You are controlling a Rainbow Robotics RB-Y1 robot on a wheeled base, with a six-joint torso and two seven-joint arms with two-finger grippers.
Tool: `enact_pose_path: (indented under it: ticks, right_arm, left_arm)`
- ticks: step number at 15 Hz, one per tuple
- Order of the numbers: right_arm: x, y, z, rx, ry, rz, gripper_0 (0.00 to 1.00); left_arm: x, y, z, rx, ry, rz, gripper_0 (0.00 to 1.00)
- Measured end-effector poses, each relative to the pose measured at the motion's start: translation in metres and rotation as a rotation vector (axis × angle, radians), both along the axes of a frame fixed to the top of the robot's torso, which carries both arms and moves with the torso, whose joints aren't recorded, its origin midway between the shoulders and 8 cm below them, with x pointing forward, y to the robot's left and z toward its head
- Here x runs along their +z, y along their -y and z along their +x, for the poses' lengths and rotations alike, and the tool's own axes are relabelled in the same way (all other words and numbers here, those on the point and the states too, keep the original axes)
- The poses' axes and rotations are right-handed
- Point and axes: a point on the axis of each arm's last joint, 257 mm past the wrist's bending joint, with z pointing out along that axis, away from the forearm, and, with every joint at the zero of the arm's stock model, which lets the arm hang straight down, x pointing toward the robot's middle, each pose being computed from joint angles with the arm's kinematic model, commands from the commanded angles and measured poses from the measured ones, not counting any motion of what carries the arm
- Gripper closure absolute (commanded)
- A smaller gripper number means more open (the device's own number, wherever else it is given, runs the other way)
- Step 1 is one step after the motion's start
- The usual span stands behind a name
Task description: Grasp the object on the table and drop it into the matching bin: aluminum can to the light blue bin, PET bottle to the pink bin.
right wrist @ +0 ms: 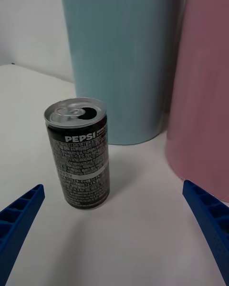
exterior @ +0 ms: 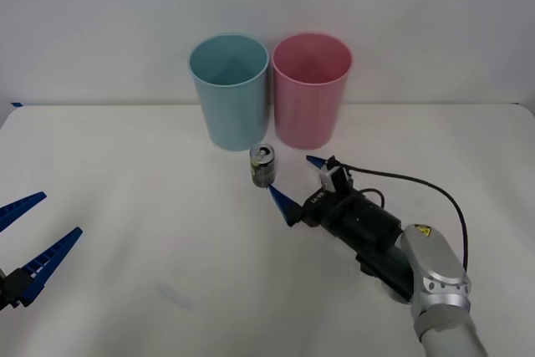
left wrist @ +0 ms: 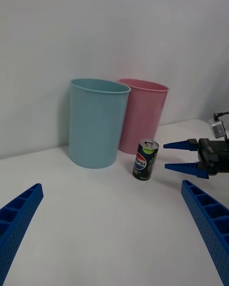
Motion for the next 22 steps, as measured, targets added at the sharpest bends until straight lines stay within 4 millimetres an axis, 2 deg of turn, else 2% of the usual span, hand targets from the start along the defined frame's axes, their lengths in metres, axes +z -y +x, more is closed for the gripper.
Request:
enact_pose_path:
  ticks: [5,13,16,19,22]
  right_arm:
    - [-0.008,-0.014,0.02,0.005,-0.028,-0.027,0.0]
    - [0.0,-0.054,0.018,0.055,-0.01,-0.041,0.0]
    - [0.006,-0.062,0.023,0.05,0.0,-0.051,0.0]
    - [0.003,-0.072,0.03,0.062,-0.029,-0.042,0.0]
    - [0.002,-0.073,0.032,0.058,-0.031,-0.05,0.0]
  left_arm:
    - [0.0,0.0,0.0,0.0,0.0,0.0,0.0]
    - [0.0,0.0,0.0,0.0,0.0,0.0,0.0]
    - [0.0,0.0,0.0,0.0,0.0,0.0,0.0]
    - [0.0,0.0,0.0,0.0,0.0,0.0,0.0]
    - [0.0,0.0,0.0,0.0,0.0,0.0,0.0]
